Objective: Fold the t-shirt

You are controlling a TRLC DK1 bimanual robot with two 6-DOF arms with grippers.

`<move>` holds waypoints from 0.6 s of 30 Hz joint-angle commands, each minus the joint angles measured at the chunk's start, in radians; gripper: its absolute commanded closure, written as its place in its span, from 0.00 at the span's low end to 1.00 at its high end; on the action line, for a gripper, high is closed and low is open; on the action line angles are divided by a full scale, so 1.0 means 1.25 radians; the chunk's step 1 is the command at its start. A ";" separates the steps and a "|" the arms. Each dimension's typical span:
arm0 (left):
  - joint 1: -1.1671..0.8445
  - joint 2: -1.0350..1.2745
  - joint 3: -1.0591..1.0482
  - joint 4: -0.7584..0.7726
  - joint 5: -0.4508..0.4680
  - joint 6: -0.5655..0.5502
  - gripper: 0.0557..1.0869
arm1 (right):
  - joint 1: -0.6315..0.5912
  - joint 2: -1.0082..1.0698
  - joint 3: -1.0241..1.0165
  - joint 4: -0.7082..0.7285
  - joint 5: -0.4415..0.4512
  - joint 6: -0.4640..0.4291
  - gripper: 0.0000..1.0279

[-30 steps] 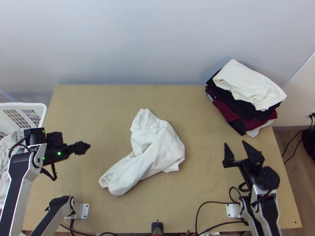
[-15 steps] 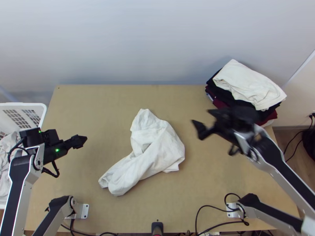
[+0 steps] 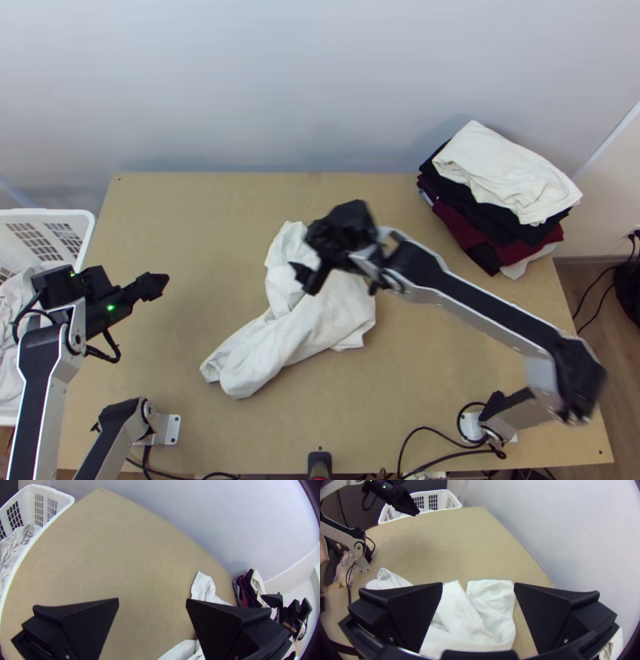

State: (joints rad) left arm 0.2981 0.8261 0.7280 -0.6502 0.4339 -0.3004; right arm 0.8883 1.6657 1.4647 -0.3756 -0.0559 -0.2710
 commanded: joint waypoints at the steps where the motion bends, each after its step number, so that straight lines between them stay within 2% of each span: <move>1: 0.012 -0.010 -0.020 0.017 0.006 -0.030 0.05 | 0.028 0.059 0.044 0.011 0.008 -0.024 0.14; 5: 0.013 -0.010 -0.031 0.032 0.006 -0.038 0.05 | 0.049 0.113 0.065 0.018 0.008 -0.024 0.33; 6: 0.013 -0.010 -0.035 0.037 0.006 -0.039 0.05 | 0.051 0.124 0.070 0.018 0.008 -0.024 0.34; 18: 0.018 -0.009 -0.054 0.054 0.006 -0.037 0.05 | 0.063 0.204 0.100 0.017 0.008 -0.024 0.34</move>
State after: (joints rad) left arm 0.3138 0.8234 0.6880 -0.5911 0.4339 -0.3264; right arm 0.9611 1.8900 1.5589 -0.3592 -0.0521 -0.2790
